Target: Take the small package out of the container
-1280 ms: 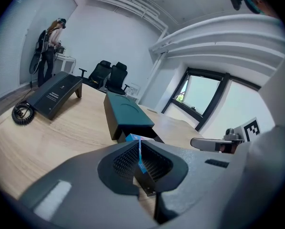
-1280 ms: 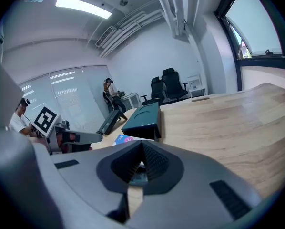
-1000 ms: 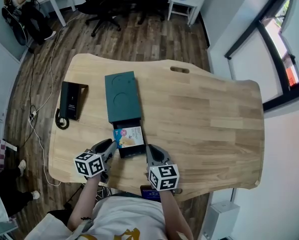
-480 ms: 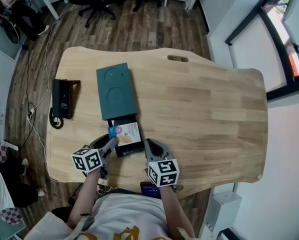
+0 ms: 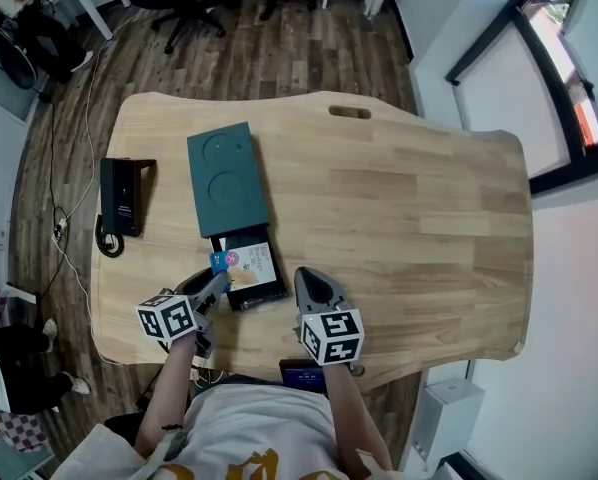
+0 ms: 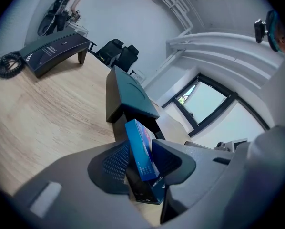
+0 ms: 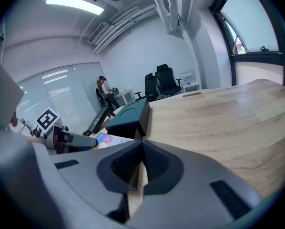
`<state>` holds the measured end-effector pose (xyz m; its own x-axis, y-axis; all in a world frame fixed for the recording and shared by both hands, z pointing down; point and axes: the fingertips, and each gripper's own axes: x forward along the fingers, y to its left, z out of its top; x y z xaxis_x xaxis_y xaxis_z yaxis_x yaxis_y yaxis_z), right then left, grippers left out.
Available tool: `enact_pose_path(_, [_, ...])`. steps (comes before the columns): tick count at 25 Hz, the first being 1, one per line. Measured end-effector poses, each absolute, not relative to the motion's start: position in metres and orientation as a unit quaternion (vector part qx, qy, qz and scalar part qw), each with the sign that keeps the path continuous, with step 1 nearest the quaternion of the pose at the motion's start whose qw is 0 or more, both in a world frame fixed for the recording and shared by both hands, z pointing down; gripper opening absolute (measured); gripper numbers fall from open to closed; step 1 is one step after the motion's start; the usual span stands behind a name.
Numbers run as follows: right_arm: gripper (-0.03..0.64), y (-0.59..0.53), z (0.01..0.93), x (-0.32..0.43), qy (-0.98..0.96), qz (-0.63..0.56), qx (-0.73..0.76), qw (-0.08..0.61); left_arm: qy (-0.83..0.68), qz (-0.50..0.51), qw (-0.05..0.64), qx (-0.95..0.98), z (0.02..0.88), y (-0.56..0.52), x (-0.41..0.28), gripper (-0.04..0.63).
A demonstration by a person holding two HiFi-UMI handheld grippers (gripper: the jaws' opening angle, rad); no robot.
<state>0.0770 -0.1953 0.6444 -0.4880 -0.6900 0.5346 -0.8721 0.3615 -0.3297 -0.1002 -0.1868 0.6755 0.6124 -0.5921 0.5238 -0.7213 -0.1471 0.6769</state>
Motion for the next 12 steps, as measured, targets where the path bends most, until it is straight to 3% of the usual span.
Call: enact_pose_path(12, [0.003,-0.183,0.627,0.059,-0.827,0.282,0.466,0.142,-0.427,0.028,0.496,0.756,0.655,-0.171,-0.113,0.101])
